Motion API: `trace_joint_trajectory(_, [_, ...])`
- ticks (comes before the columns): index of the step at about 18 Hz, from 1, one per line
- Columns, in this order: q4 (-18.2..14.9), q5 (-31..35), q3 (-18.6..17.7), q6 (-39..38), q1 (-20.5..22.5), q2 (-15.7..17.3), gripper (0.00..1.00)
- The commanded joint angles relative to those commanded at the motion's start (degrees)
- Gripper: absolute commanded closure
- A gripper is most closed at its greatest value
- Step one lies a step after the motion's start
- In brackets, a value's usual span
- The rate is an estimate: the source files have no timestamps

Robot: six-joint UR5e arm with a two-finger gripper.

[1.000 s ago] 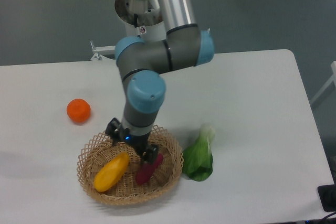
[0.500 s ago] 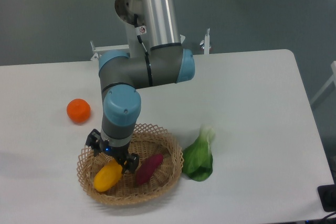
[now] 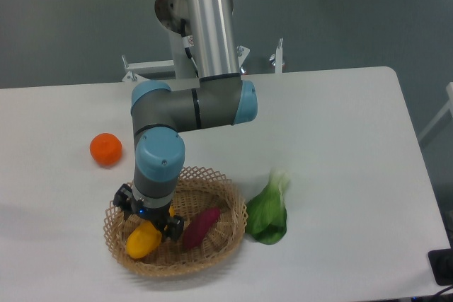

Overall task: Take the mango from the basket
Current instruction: 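Close the gripper around the yellow mango in the basket, then lift the mango out of the basket and carry it above the bok choy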

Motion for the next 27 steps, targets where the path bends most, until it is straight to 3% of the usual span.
trace_joint_trajectory(6, [0.26, 1.05, 0.44, -1.5, -0.71, -1.32, 0.0])
trace_joint_trajectory(7, [0.18, 2.27, 0.53, -1.5, -1.05, -1.41, 0.12])
trace_joint_trajectory(9, [0.18, 3.25, 0.53, -1.58, -1.67, -1.5, 0.45])
trace_joint_trajectory(11, [0.18, 3.34, 0.53, -1.67, -1.76, -1.15, 0.66])
trace_joint_trajectory(15, [-0.09, 3.16, 0.18, -1.76, -1.76, 0.87, 0.72])
trace_joint_trajectory(21, [-0.26, 2.64, 0.36, -1.58, -0.97, 3.16, 0.72])
trace_joint_trajectory(27, [-0.61, 2.64, -0.26, -0.36, 4.73, 6.58, 0.72])
